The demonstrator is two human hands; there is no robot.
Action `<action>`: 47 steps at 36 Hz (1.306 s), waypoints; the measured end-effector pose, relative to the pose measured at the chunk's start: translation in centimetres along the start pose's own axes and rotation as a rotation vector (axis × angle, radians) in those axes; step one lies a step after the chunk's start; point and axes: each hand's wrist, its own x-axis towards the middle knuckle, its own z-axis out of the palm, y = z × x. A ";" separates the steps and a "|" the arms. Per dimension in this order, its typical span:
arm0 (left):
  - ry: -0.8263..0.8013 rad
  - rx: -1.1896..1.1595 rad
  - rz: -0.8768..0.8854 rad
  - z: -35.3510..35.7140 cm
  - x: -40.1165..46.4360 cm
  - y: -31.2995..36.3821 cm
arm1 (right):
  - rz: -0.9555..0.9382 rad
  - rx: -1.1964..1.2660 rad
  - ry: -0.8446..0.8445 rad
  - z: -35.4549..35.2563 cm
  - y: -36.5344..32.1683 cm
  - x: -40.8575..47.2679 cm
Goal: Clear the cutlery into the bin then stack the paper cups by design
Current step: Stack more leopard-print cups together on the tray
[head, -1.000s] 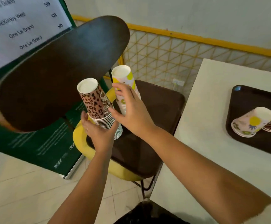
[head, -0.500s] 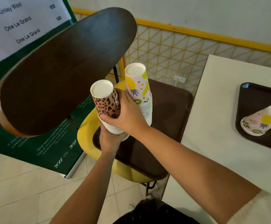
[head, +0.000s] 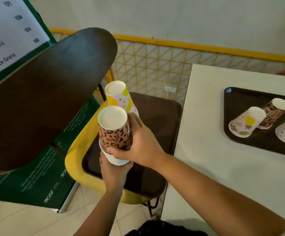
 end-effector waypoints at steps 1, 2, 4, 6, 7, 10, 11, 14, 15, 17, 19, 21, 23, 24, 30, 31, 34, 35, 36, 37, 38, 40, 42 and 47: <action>-0.023 -0.002 0.017 0.6 -0.4 0.5 | 0.000 -0.012 0.019 -0.9 0.1 -0.2; -0.055 0.004 0.028 1.3 -0.7 1.0 | 0.005 -0.023 0.043 -1.8 0.2 -0.4; -0.139 0.000 0.033 2.9 -1.3 2.3 | 0.023 -0.042 0.099 -3.8 0.7 -0.7; -0.242 -0.025 0.022 4.6 -1.6 3.6 | 0.046 -0.075 0.154 -6.0 1.3 -1.1; -0.296 -0.045 0.014 5.5 -1.9 4.4 | 0.064 -0.092 0.178 -7.1 1.6 -1.3; -0.429 -0.078 0.016 8.4 -2.7 6.8 | 0.125 -0.110 0.261 -10.5 2.5 -2.2; -0.465 -0.080 0.021 9.4 -2.9 7.4 | 0.140 -0.113 0.286 -11.7 2.8 -2.6; -0.560 -0.080 0.019 12.7 -3.7 8.9 | 0.187 -0.115 0.341 -15.4 3.7 -4.1; -0.590 -0.084 0.015 13.7 -4.0 9.5 | 0.201 -0.117 0.357 -16.6 3.9 -4.6; -0.632 -0.091 0.025 15.7 -5.0 10.8 | 0.227 -0.127 0.399 -18.8 4.5 -5.6; -0.662 -0.107 0.032 17.8 -6.0 11.8 | 0.248 -0.140 0.445 -20.8 5.1 -6.6; -0.682 -0.098 0.039 19.8 -6.8 12.5 | 0.265 -0.150 0.486 -22.6 5.8 -7.5; -0.711 -0.089 0.048 21.5 -7.8 13.4 | 0.277 -0.156 0.512 -24.4 6.5 -8.4; -0.723 -0.076 0.054 22.3 -8.2 13.8 | 0.284 -0.161 0.519 -25.2 6.9 -8.9; -0.800 -0.048 0.072 26.5 -10.7 15.8 | 0.308 -0.186 0.554 -29.8 8.8 -10.9; -0.809 -0.045 0.076 27.2 -11.0 16.1 | 0.312 -0.187 0.549 -30.5 9.0 -11.2; -0.817 -0.046 0.105 29.0 -12.0 16.8 | 0.317 -0.185 0.522 -32.5 9.8 -12.0; -0.817 -0.045 0.110 29.7 -12.4 16.9 | 0.313 -0.183 0.512 -33.3 10.2 -12.2; -0.820 -0.045 0.107 30.1 -12.6 17.0 | 0.309 -0.178 0.500 -33.8 10.3 -12.3; -0.826 -0.046 0.103 30.5 -12.8 17.0 | 0.310 -0.163 0.484 -34.3 10.4 -12.3; -0.832 -0.043 0.099 30.9 -13.1 17.1 | 0.311 -0.137 0.468 -34.9 10.5 -12.4; -0.838 -0.029 0.096 31.7 -13.5 17.1 | 0.315 -0.086 0.438 -36.0 10.7 -12.6; -0.844 -0.014 0.074 32.2 -13.8 17.1 | 0.317 -0.067 0.410 -36.9 11.2 -12.7; -0.860 0.036 0.047 32.3 -14.1 16.7 | 0.330 -0.061 0.372 -37.7 12.0 -12.6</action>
